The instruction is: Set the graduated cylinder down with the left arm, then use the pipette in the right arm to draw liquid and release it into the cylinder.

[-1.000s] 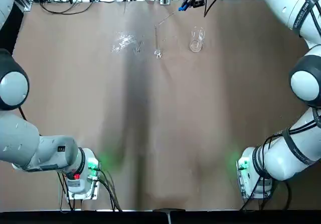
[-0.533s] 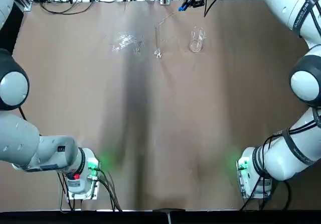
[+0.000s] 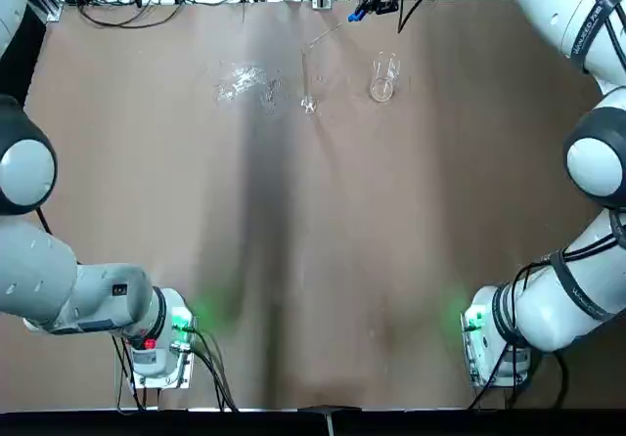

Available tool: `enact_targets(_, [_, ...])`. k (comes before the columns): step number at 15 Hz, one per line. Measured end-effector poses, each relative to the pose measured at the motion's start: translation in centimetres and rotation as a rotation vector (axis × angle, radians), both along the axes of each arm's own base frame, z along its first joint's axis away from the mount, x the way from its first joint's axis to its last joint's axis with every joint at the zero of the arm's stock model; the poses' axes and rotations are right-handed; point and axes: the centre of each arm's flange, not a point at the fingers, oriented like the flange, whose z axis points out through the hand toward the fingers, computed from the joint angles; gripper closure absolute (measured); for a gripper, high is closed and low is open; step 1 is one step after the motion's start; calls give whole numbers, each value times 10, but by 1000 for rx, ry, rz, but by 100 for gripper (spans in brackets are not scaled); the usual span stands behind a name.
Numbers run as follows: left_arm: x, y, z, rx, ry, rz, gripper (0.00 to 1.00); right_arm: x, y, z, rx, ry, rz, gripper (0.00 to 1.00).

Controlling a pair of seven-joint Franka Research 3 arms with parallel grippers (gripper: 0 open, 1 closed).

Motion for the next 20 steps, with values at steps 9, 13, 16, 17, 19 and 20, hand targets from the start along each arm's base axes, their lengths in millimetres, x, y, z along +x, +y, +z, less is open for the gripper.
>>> enact_targets(9, [0, 0, 0, 0, 0, 0, 0, 0, -1, 0, -13, -7, 4, 92])
enact_targets(13, [0, 0, 0, 0, 0, 0, 0, 0, -1, -1, -14, -7, 4, 93])
enact_targets(16, [0, 0, 0, 0, 0, 0, 0, 0, -1, -1, -15, -8, 5, 93])
enact_targets(17, [0, 0, 0, 0, 0, 0, 0, 0, -1, -1, -17, -9, 5, 93])
enact_targets(19, [0, 0, 0, 0, 0, 0, 0, 0, -1, -1, -17, -9, 5, 93])
enact_targets(20, [0, 0, 0, 0, 0, 0, 0, 0, -1, -1, -17, -9, 5, 93])
